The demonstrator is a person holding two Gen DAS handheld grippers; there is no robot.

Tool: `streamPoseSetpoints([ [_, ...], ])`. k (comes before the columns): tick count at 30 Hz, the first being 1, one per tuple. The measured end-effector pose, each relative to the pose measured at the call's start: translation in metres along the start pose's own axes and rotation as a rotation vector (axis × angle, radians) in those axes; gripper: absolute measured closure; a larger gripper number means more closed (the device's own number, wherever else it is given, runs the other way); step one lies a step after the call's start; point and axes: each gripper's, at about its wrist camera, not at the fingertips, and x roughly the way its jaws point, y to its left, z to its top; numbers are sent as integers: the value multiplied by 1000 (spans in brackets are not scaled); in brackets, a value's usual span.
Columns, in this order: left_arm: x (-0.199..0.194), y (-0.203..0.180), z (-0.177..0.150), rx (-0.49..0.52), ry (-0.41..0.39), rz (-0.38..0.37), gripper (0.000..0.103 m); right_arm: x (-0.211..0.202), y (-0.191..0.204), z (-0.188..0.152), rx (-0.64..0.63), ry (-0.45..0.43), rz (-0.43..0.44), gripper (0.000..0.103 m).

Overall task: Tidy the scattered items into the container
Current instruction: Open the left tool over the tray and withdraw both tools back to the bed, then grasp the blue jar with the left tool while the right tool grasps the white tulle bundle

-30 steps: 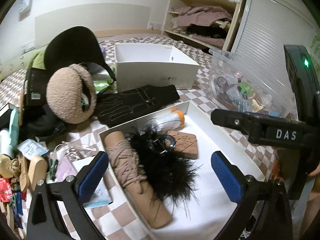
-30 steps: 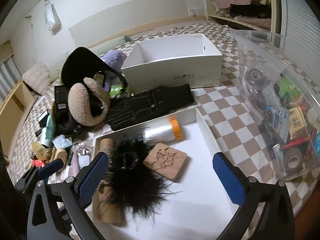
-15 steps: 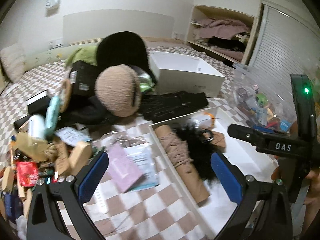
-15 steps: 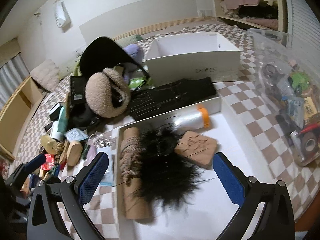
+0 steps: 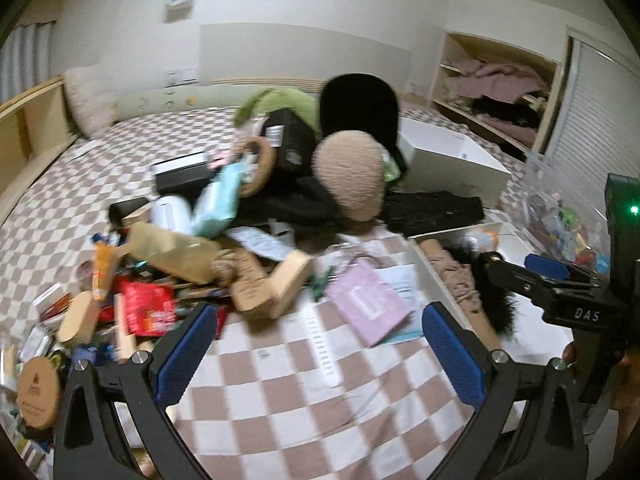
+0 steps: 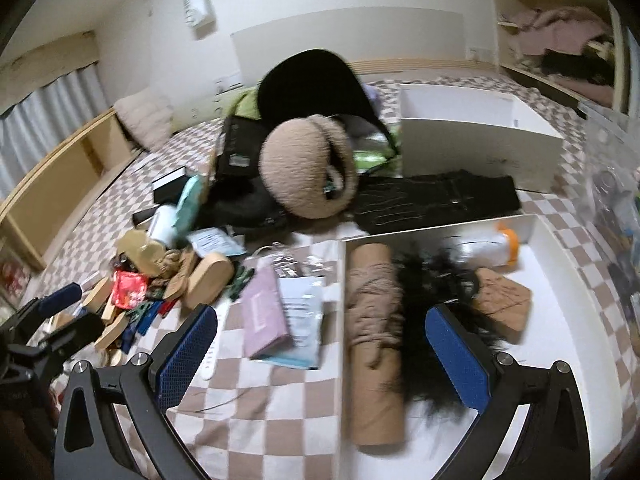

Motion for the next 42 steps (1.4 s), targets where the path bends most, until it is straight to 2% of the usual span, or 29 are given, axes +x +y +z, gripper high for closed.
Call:
streamPoseSetpoints([
  [6,-16,47,-12,-53,-22,82,0,19,37,-8,-43,68,103,0],
  [12,-24,98,-30,-131,-19,176,0,35,85,-21,-152,71,137,0],
  [18,-32,143,-47,-238,-29,226,0,48,127,-36,-241,84,204,0],
  [26,-46,188,-60,-348,-55,242,0,60,195,-67,-449,71,330,0],
  [33,-52,212,-75,-399,-46,257,0,73,262,-97,-610,103,496,0],
  [38,-48,234,-88,-469,-19,255,0,87,297,-110,-676,135,561,0],
  [42,-45,243,-91,-511,-13,220,0,100,308,-114,-681,155,569,1],
])
